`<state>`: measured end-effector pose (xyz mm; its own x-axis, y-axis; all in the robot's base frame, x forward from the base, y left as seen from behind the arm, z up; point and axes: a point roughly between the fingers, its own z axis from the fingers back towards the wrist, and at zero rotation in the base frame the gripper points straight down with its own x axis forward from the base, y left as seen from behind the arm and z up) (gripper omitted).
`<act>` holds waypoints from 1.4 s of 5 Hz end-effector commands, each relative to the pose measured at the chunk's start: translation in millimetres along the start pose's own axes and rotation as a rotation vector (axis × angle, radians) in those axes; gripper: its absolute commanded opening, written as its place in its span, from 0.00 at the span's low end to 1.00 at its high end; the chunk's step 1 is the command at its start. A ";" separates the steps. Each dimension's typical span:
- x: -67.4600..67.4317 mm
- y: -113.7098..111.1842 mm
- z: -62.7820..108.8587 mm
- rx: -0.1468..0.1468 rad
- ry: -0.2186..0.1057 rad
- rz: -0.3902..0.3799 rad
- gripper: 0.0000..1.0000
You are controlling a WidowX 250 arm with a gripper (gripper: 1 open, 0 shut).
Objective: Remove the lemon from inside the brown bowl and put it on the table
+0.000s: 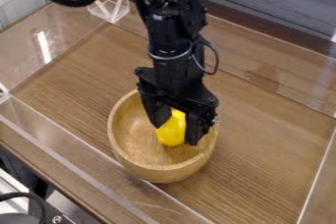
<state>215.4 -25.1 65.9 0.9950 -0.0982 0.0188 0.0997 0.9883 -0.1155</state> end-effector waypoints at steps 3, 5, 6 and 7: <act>4.2 -3.0 -2.9 0.011 -0.013 -0.014 1.00; 5.8 -4.4 -4.5 0.013 -0.016 -0.016 1.00; 6.7 -4.9 -4.5 0.012 -0.019 -0.016 1.00; 7.4 -5.2 -4.3 0.011 -0.021 -0.016 1.00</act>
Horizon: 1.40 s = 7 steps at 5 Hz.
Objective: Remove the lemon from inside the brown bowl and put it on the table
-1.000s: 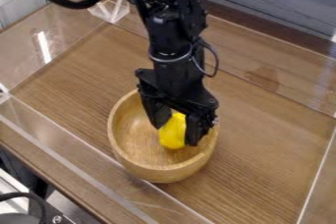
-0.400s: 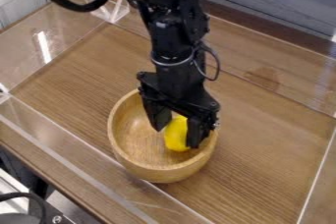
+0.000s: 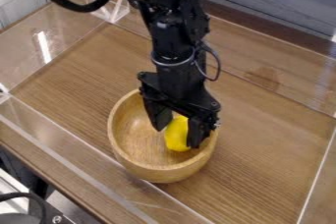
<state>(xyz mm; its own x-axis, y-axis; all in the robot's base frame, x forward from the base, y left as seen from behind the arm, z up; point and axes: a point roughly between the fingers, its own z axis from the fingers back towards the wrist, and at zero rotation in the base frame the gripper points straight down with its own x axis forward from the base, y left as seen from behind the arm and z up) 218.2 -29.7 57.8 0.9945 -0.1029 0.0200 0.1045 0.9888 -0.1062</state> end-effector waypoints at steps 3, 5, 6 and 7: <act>6.3 -2.3 4.9 -0.002 -0.026 -0.008 1.00; 7.4 -2.5 5.6 -0.004 -0.032 -0.005 1.00; 7.9 -2.5 6.2 -0.006 -0.035 -0.003 1.00; 7.5 -2.1 2.9 -0.007 -0.035 -0.005 0.00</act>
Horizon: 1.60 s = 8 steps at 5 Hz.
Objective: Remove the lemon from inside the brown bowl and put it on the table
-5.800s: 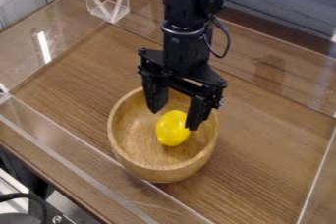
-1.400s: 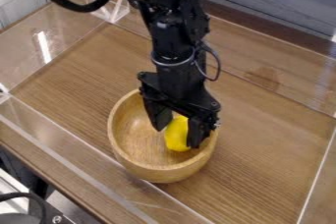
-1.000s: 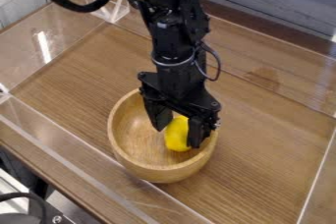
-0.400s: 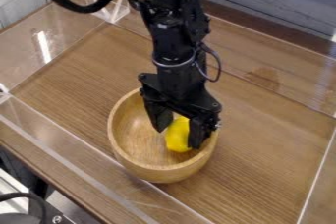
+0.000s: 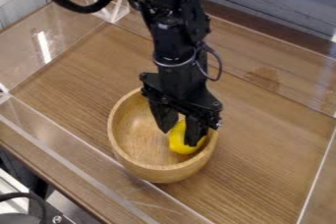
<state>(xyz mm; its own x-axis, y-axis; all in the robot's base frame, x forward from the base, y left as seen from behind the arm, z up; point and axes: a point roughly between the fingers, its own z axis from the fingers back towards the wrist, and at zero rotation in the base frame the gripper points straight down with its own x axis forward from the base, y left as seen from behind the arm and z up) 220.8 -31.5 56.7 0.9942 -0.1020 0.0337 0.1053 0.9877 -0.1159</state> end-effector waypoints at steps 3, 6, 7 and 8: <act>1.8 0.0 -7.0 0.000 -0.015 -0.022 1.00; 1.1 1.1 -11.0 -0.002 -0.013 -0.023 0.00; 0.8 1.3 -11.6 -0.003 -0.012 -0.024 0.00; 0.4 1.5 -12.3 -0.004 -0.010 -0.025 0.00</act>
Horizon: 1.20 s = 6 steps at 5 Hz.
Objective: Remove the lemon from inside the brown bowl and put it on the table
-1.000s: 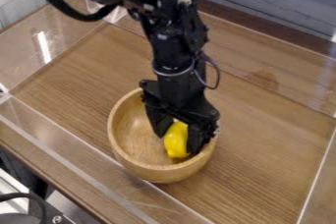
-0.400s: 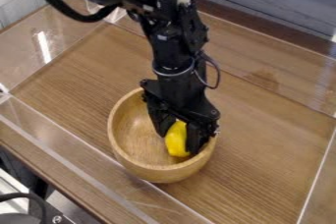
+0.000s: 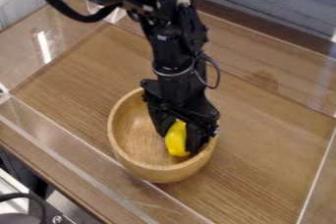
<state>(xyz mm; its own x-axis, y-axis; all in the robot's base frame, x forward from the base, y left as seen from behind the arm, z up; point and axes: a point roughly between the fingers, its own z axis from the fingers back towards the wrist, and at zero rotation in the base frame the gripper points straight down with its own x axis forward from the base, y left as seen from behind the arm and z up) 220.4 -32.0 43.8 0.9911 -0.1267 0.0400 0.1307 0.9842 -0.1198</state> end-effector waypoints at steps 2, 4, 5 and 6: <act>0.7 1.0 -0.8 -0.001 -0.004 -0.001 0.00; 0.1 1.4 -2.0 -0.002 -0.002 -0.002 0.00; -0.2 1.7 -2.7 -0.003 0.000 -0.002 0.00; -0.4 1.9 -3.3 -0.004 0.001 -0.003 0.00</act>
<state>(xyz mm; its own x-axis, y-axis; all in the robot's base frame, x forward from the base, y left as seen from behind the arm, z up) 220.9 -32.0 42.0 0.9913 -0.1241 0.0432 0.1286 0.9836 -0.1261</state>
